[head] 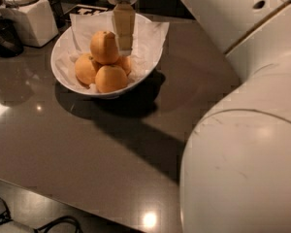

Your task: Pick orange from white bowl

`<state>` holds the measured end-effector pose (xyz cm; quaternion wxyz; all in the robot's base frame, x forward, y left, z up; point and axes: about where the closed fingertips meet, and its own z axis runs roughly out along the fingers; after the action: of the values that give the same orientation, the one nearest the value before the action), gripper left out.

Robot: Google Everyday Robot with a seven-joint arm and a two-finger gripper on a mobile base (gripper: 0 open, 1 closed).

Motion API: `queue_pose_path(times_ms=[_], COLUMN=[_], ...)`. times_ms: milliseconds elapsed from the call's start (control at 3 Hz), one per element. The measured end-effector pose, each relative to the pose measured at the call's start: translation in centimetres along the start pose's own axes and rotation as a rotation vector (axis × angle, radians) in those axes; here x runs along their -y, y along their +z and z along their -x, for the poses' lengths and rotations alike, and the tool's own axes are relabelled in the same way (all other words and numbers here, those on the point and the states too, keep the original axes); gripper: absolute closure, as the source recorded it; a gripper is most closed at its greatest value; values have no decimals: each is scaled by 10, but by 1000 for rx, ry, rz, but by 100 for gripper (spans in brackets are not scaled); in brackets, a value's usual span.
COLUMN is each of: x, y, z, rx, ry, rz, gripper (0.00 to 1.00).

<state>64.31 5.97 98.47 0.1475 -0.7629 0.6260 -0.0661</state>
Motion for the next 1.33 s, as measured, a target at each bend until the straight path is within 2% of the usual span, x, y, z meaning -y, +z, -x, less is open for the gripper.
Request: queue_pose_path(times_ms=[333,1000,1333], x=[1,-6,-7], y=[19,43,54], z=[17,32,36], rx=[24,89,109], ry=[-21,6,13], rz=[40,114,147], gripper=[0,3,10])
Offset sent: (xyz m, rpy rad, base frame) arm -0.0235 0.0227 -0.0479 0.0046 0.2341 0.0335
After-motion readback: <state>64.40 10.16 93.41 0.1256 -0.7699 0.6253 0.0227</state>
